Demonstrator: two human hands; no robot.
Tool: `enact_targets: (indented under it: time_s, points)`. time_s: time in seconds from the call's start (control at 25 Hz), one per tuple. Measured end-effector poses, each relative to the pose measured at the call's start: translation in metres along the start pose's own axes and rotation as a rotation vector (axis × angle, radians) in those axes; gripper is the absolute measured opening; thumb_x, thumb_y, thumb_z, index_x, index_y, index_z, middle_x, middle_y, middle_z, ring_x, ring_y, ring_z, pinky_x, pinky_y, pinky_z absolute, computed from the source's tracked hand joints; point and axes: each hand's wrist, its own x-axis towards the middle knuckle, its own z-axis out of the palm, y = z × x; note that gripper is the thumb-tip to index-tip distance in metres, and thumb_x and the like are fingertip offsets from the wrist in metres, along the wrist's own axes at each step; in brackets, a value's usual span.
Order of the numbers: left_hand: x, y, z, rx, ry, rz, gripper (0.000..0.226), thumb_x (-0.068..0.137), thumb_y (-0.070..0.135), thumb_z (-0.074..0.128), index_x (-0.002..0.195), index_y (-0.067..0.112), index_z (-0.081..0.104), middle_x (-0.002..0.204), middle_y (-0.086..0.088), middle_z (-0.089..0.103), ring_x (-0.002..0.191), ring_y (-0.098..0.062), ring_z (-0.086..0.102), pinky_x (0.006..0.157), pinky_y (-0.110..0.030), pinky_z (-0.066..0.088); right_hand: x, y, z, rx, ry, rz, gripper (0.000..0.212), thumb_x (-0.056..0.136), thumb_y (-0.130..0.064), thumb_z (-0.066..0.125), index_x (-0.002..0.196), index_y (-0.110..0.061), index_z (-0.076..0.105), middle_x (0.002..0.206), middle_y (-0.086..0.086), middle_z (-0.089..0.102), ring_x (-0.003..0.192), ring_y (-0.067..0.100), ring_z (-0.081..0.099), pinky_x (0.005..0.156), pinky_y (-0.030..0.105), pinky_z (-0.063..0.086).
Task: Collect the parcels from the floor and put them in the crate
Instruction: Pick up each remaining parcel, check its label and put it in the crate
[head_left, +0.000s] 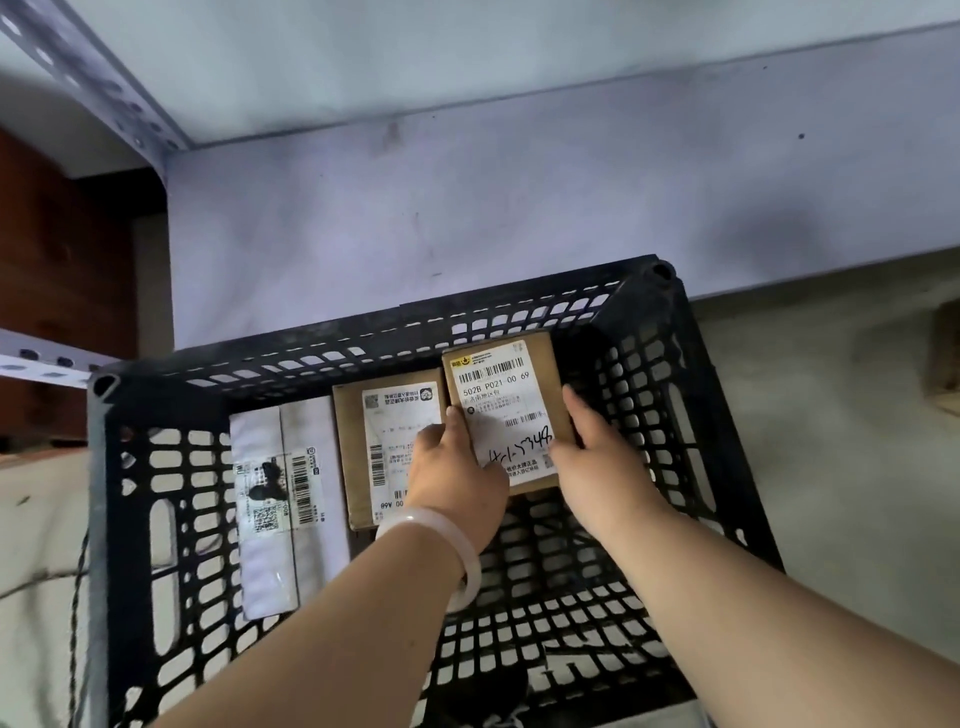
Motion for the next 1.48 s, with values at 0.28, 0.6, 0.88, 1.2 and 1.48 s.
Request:
enact_targets:
  time_s: [0.28, 0.6, 0.88, 1.2, 1.48]
  points:
    - [0.003, -0.005, 0.007, -0.028, -0.057, 0.040, 0.057, 0.088, 0.010, 0.049, 0.137, 0.035, 0.037, 0.140, 0.004, 0.023, 0.110, -0.023, 0.052, 0.066, -0.017, 0.043, 0.009, -0.012, 0.002, -0.170, -0.162, 0.053, 0.070, 0.097, -0.020, 0.044, 0.149, -0.045, 0.004, 0.150, -0.006, 0.035, 0.087, 0.008, 0.047, 0.047, 0.012, 0.032]
    - [0.013, -0.009, 0.011, 0.010, -0.082, 0.037, 0.077, 0.086, 0.006, 0.047, 0.151, 0.029, 0.012, 0.150, 0.006, 0.009, 0.125, -0.023, 0.041, 0.094, -0.030, 0.049, 0.018, -0.008, 0.001, -0.208, -0.175, 0.047, 0.073, 0.097, -0.016, 0.045, 0.150, -0.043, 0.002, 0.145, -0.004, 0.042, 0.087, 0.007, 0.053, 0.050, 0.009, 0.030]
    - [0.000, 0.003, -0.002, 0.003, -0.089, -0.004, 0.067, 0.091, 0.018, 0.051, 0.149, 0.031, 0.019, 0.151, 0.000, 0.019, 0.111, -0.022, 0.054, 0.070, -0.023, 0.048, 0.012, -0.008, -0.004, -0.138, -0.051, -0.004, 0.074, 0.093, -0.020, 0.049, 0.150, -0.043, 0.006, 0.142, -0.001, 0.045, 0.086, 0.013, 0.055, 0.051, 0.019, 0.038]
    - [-0.077, 0.039, -0.036, 0.176, 0.226, 0.297, 0.055, 0.091, 0.033, 0.056, 0.141, 0.040, 0.034, 0.145, 0.007, 0.035, 0.118, -0.011, 0.046, 0.093, -0.022, 0.038, -0.076, -0.010, -0.080, -0.147, 0.110, -0.271, 0.058, 0.093, -0.034, 0.052, 0.145, -0.044, 0.028, 0.145, -0.012, 0.043, 0.125, 0.010, 0.049, 0.090, 0.027, 0.046]
    - [-0.168, 0.150, -0.051, 0.281, 0.168, 0.416, 0.056, 0.093, 0.038, 0.049, 0.145, 0.041, 0.026, 0.149, 0.004, 0.031, 0.135, -0.020, 0.035, 0.109, -0.038, 0.036, -0.149, -0.028, -0.204, -0.076, 0.281, -0.263, 0.059, 0.090, -0.034, 0.056, 0.144, -0.041, 0.033, 0.143, -0.006, 0.045, 0.130, 0.012, 0.046, 0.105, 0.030, 0.040]
